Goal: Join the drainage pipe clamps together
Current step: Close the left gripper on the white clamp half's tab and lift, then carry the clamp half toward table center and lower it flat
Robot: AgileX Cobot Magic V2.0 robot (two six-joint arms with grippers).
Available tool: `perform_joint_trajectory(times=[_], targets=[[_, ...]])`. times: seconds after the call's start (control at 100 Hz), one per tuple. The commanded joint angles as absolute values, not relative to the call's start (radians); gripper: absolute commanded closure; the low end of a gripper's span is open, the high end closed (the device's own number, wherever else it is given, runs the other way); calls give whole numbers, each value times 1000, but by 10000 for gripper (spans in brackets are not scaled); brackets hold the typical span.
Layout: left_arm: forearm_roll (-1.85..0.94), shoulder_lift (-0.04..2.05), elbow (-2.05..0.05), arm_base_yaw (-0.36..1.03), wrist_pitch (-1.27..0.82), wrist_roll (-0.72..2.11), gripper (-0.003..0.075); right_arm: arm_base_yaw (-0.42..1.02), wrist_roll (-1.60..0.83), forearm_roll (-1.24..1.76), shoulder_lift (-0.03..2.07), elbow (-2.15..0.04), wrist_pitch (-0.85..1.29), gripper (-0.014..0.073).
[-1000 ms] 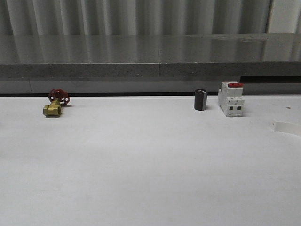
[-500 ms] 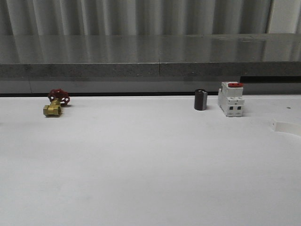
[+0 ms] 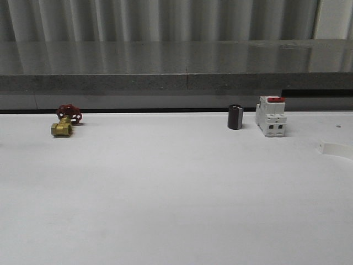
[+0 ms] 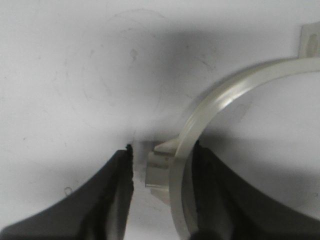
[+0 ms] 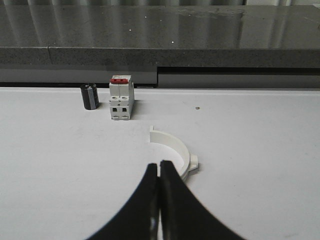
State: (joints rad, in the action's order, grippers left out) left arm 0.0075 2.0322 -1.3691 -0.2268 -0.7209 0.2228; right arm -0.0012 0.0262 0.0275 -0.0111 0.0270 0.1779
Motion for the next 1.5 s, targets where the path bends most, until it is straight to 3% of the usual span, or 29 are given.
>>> perform_joint_trajectory(times=[0.0, 0.11, 0.6, 0.88, 1.22, 1.49], targets=[[0, 1980, -1397, -228, -722, 223, 552, -1, 19, 29, -30, 12, 99, 661], [0, 1980, -1397, -228, -739, 223, 595, -1, 19, 29, -30, 12, 99, 661], [-171, 1810, -1397, -162, -892, 193, 627, -1, 19, 29, -30, 12, 99, 661], [-179, 1711, -1397, 50, -920, -8, 627, -1, 19, 29, -30, 12, 99, 661], [-179, 1713, -1397, 384, -793, -202, 627, -1, 19, 29, -30, 12, 99, 661], [-179, 1723, -1397, 454, -733, -227, 627, -1, 19, 29, -30, 12, 99, 661]])
